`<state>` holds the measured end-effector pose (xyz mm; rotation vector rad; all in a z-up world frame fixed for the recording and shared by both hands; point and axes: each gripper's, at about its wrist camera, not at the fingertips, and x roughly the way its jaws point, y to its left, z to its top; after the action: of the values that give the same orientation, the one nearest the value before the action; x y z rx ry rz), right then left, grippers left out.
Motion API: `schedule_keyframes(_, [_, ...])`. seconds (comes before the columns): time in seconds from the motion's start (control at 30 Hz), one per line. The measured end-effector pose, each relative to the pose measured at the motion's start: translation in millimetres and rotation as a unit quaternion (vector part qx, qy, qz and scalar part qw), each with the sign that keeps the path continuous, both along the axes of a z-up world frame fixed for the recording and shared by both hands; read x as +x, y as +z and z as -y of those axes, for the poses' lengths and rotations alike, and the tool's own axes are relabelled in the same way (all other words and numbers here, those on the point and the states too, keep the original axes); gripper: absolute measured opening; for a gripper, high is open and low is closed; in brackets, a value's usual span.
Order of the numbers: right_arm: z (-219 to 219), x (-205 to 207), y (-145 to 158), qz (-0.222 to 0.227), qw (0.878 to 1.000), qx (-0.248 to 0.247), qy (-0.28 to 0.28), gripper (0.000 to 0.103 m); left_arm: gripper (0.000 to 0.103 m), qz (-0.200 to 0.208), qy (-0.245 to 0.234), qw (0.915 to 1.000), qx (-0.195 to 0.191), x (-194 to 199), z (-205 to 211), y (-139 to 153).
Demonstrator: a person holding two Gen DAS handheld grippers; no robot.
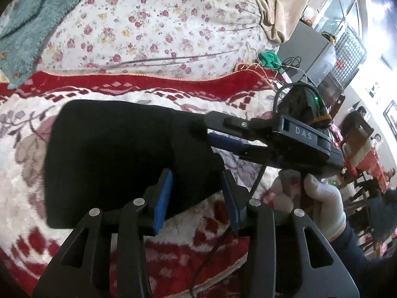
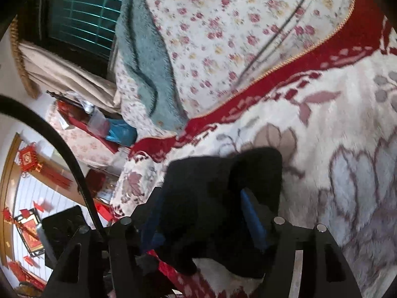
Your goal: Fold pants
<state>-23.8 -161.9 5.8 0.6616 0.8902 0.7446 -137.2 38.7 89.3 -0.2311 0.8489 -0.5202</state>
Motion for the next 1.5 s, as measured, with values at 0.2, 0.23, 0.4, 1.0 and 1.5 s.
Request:
schedule_keyframes(0.2, [-6, 4, -2, 0.012, 0.999, -0.03, 0.004, 0.061, 0.039, 0.003, 0.023, 0.999, 0.039, 4, -8, -10])
schedule_keyframes(0.23, [-10, 7, -5, 0.013, 0.999, -0.034, 0.007, 0.061, 0.039, -0.005, 0.026, 0.9989, 0.039, 6, -7, -15])
schedule_keyframes(0.4, [-18, 26, -30, -0.008, 1.0, 0.015, 0.002, 0.026, 0.039, -0.021, 0.042, 0.9979, 0.046, 17, 3, -33])
schedule_keyframes(1.0, [-20, 29, -2, 0.068, 0.989, -0.123, -0.034, 0.012, 0.039, -0.051, 0.057, 0.9967, 0.027, 46, 23, -31])
schedule_keyframes(1.5, [-22, -12, 46, 0.126, 0.979, -0.152, -0.05, 0.042, 0.053, -0.021, 0.09, 0.9937, 0.064, 28, 5, -3])
